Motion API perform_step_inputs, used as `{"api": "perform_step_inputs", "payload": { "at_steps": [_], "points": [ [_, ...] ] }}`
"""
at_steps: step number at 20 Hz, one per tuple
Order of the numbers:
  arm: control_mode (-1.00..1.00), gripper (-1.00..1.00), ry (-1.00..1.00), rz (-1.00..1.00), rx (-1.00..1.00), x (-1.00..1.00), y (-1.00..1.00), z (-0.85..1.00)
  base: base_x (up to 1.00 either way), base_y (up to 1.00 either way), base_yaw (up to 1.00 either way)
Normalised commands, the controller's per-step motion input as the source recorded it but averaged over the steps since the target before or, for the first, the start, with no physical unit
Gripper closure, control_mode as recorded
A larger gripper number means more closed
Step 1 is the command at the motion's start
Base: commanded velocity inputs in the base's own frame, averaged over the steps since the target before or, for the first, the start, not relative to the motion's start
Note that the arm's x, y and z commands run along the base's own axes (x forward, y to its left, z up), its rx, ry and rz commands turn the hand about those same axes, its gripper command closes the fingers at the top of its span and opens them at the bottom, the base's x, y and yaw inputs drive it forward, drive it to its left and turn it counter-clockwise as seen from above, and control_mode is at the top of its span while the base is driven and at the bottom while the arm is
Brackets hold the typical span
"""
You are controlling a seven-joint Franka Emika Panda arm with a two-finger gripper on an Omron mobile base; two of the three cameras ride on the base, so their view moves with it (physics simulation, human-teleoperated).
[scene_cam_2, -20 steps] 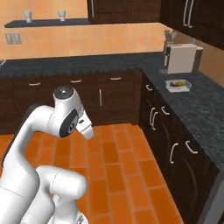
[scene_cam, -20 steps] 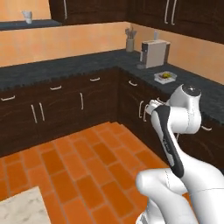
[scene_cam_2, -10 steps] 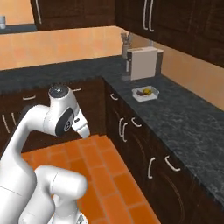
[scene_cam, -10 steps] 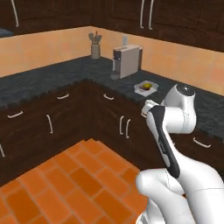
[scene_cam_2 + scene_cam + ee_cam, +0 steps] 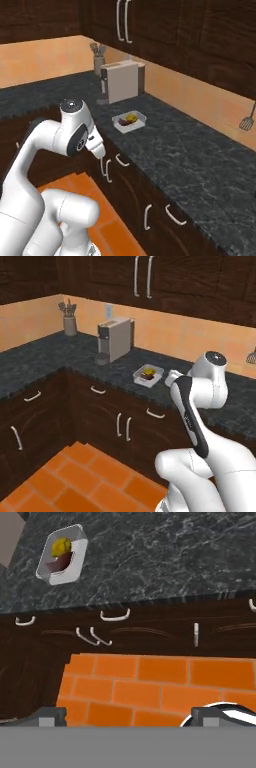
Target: Take the meat container that has the steak and place it on the second highest rack of the freezer. Then take the vegetable container that has the lemon and potato and place it on the highest rack of the freezer.
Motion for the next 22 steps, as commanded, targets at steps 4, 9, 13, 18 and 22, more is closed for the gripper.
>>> {"api": "perform_step_inputs", "payload": {
  "at_steps": [4,9,13,18,22],
  "points": [
    [1.00,-1.00,0.00,0.00,0.00,0.00,0.00,0.00,0.56,0.48,-0.22],
    [1.00,-1.00,0.00,0.00,0.00,0.00,0.00,0.00,0.79,0.37,-0.30],
    [1.00,-1.00,0.00,0.00,0.00,0.00,0.00,0.00,0.70,0.30,-0.39],
    [1.00,-1.00,0.00,0.00,0.00,0.00,0.00,0.00,0.24,0.17,-0.44],
    [1.00,-1.00,0.00,0.00,0.00,0.00,0.00,0.00,0.05,0.30,-0.49]
  ]
}}
